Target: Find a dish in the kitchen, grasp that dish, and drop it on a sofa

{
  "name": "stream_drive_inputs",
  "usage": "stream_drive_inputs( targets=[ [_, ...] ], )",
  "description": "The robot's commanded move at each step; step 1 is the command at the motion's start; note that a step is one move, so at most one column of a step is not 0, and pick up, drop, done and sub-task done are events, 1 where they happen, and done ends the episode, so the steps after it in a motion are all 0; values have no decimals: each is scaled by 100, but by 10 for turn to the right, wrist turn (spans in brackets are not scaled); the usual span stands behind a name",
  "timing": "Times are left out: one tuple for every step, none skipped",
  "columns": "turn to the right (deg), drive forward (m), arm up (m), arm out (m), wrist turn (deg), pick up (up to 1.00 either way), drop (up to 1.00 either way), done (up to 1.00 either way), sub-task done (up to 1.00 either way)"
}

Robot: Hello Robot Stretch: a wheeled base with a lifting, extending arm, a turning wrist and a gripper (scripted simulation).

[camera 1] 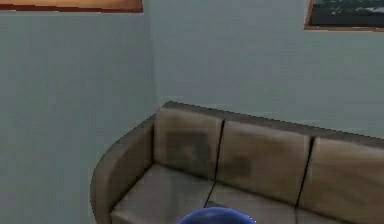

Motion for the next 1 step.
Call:
stream_drive_inputs(
  targets=[
    [-420, 0, 0, 0, 0, 0, 0, 0, 0]
  ],
)
